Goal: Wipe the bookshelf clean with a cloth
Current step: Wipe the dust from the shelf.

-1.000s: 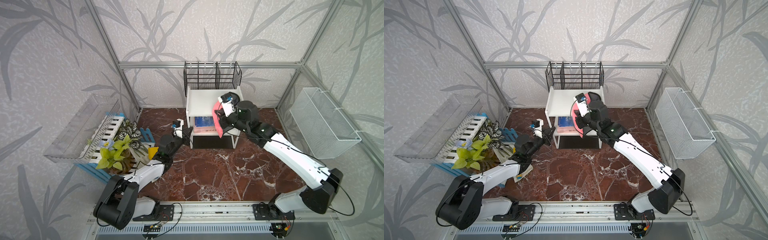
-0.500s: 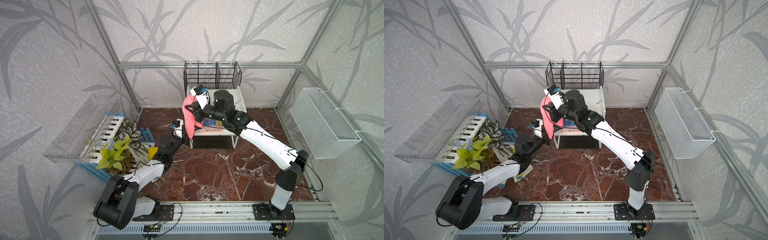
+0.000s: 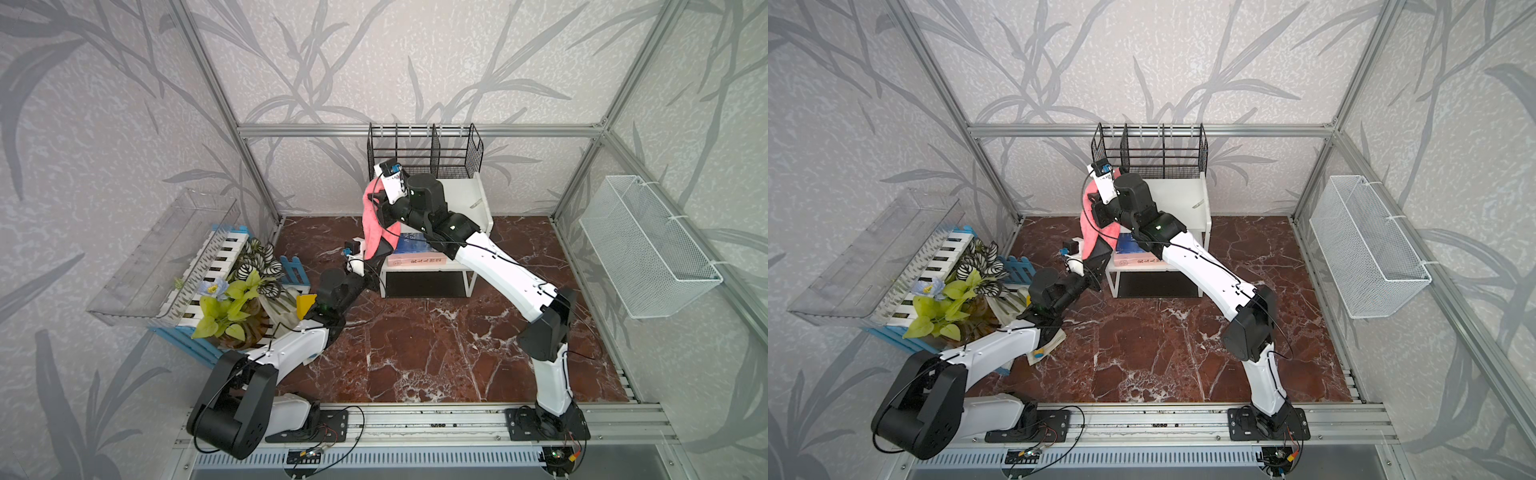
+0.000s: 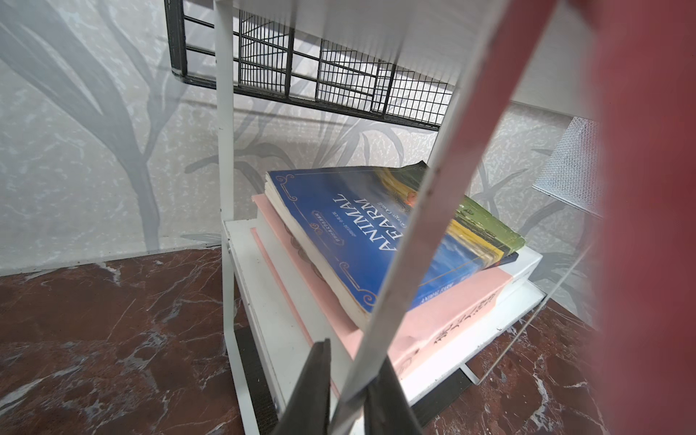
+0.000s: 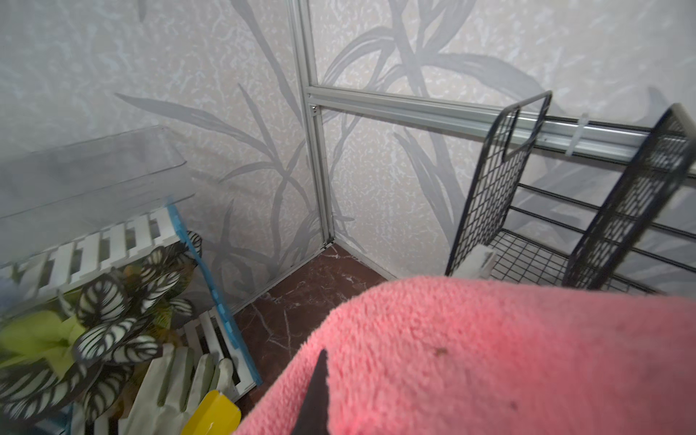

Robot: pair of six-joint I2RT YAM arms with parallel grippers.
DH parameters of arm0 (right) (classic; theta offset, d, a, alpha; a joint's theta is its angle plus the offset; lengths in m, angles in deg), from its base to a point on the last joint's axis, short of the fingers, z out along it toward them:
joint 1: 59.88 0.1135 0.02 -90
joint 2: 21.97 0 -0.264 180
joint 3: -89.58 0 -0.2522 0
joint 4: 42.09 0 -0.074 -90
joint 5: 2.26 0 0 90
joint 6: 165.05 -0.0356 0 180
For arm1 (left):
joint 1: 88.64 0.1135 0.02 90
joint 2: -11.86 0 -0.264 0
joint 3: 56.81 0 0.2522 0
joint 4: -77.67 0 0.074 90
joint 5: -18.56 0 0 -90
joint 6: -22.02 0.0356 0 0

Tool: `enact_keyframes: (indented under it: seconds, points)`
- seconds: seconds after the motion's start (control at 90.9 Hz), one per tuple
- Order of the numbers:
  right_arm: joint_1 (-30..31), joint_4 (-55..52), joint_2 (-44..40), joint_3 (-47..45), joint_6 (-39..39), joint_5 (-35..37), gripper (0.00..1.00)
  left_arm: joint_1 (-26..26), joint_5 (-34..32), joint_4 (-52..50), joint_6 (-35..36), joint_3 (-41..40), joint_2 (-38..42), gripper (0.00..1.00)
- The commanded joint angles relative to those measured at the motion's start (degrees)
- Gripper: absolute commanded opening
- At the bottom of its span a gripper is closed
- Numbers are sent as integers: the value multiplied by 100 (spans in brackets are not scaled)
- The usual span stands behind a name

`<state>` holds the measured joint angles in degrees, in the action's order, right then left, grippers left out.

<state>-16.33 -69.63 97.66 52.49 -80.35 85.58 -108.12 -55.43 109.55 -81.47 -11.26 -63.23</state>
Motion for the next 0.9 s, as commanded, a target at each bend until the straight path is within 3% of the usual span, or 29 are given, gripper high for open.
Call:
enact_keyframes:
  seconds: [0.0, 0.209, 0.275, 0.33, 0.55, 0.759, 0.891]
  points:
    - [-222, -795, 714, 707, -233, 592, 0, 144, -902, -513, -892, 287, -319, 0]
    - [-643, -1892, 2601, 3720, -446, 706, 0, 144, -872, -505, -911, 274, -330, 0]
    - [-663, -2157, 2893, 4179, -415, 587, 0, 143, -870, -526, -905, 283, -326, 0]
    - [-649, -2207, 2821, 4077, -344, 229, 0, 145, -887, -528, -900, 284, -326, 0]
    - [-334, -1231, 1339, 2054, 125, -451, 0, 143, -970, -606, -896, 315, -338, 0]
    - [-64, -1784, 632, 1853, 598, -1030, 0, 139, -921, -707, -896, 449, -440, 0]
    - [108, -1907, 114, 1229, 802, -1051, 0, 139, -935, -721, -909, 468, -464, 1]
